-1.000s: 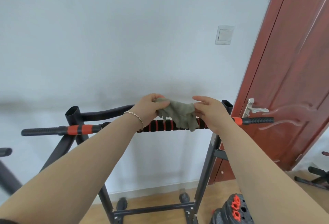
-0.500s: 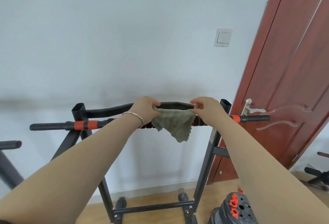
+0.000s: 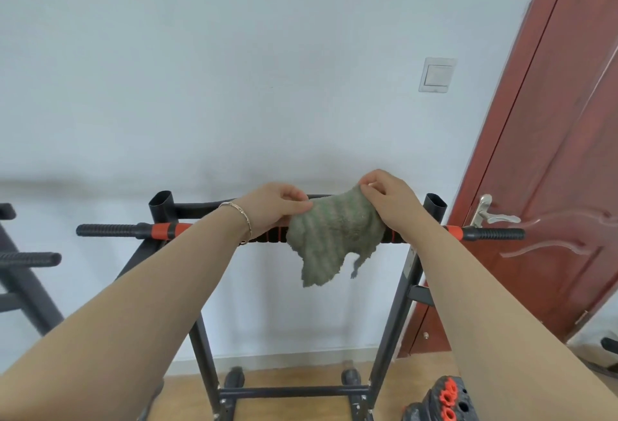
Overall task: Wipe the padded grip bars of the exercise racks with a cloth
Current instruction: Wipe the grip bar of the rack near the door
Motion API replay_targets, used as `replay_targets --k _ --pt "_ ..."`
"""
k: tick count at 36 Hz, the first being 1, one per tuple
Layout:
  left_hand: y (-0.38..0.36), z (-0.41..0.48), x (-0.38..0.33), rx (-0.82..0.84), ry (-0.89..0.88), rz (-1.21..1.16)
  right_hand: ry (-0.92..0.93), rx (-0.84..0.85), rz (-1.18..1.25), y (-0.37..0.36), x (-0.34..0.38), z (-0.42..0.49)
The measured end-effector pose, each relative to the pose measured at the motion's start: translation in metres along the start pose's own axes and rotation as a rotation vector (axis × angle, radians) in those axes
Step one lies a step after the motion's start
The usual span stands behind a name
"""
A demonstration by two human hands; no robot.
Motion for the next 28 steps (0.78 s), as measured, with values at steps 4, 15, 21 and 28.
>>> replay_targets --k 4,15,21,28 --pt "0.009 0.008 -0.010 -0.212 -0.123 0.352 0.069 -0.048 -0.088 0.000 -0.003 0.015" --pt "-0.031 0.049 -0.021 -0.577 -0.404 1.307 0.092 0.020 -0.348 -0.010 -0.055 0.049" --pt "-0.116 0.063 0.025 -0.001 -0.504 1.463 0.025 0.195 -0.601 -0.006 -0.087 0.050" --pt "-0.108 0.083 0.036 -0.001 -0.472 1.497 -0.154 0.426 -0.725 -0.006 -0.122 0.043"
Point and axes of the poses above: each hand's wrist, its own z-axis towards the middle knuckle, its own y-axis out of the back of the hand, x = y × z, the point moved 8 cm from there along z, towards the middle knuckle, and after that the axes turned 4 degrees about -x, right-handed, at the moved point
